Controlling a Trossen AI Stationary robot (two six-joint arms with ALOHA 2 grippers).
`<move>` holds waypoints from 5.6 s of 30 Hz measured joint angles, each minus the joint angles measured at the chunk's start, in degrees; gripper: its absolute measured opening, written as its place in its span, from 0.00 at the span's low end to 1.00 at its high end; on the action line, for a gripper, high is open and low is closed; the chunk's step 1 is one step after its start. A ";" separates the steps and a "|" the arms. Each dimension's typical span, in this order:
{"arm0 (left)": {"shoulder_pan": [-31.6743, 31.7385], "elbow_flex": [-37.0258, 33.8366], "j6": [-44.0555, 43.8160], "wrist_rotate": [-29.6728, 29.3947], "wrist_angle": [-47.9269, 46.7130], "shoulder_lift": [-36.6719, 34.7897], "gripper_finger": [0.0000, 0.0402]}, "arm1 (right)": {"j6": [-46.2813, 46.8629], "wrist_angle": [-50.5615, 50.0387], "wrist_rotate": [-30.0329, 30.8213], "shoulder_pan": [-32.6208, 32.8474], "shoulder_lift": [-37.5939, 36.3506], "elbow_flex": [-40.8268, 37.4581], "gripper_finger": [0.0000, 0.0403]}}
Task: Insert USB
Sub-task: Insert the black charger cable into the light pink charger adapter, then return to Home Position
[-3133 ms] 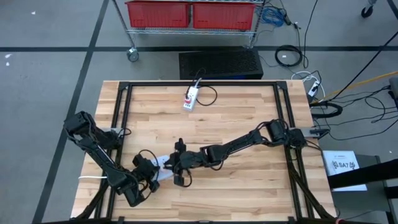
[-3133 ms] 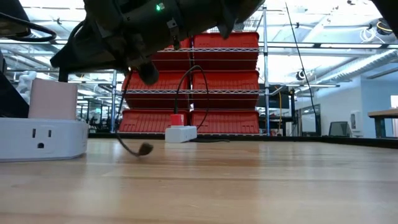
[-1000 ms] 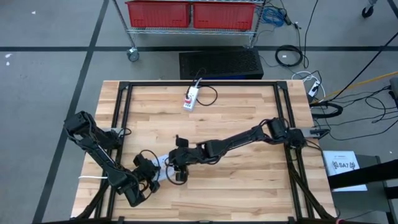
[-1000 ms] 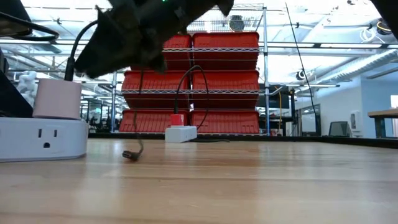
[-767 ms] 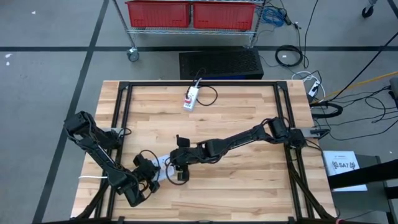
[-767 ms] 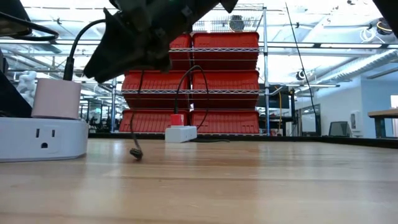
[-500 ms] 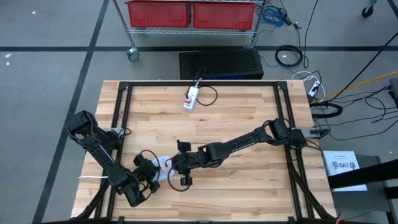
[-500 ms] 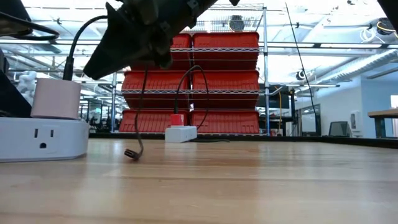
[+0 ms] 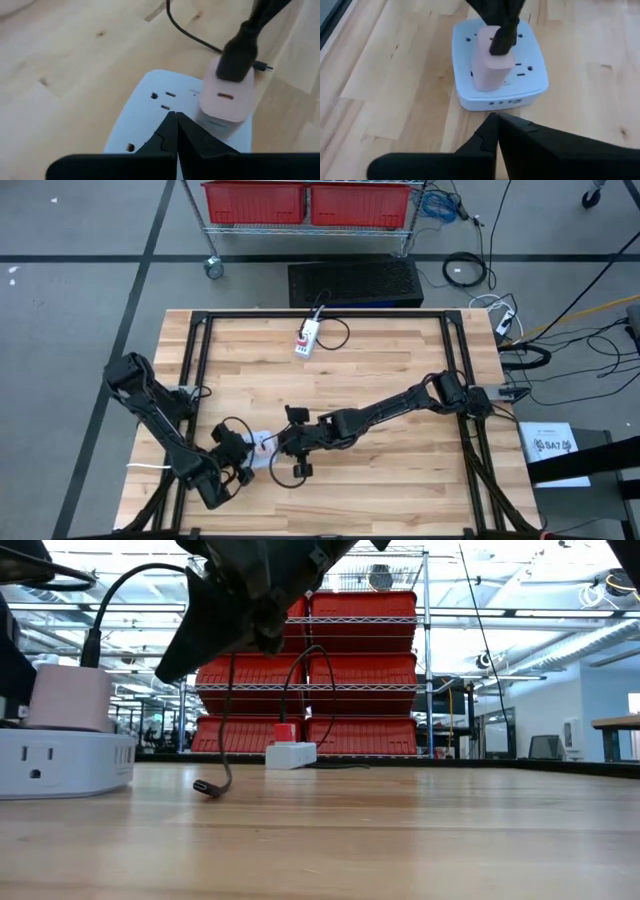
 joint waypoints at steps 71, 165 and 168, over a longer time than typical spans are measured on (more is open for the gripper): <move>1.21 8.93 13.34 2.19 -6.92 3.55 0.00 | -1.28 -3.62 2.64 0.26 -0.07 0.08 0.00; 64.38 -44.41 92.12 41.59 47.66 -84.73 0.00 | -4.47 25.11 -3.89 -25.58 -126.33 -100.91 0.00; 64.74 -44.41 91.50 43.29 46.75 -84.86 0.00 | -4.22 24.18 -4.74 -27.48 -126.26 -100.76 0.00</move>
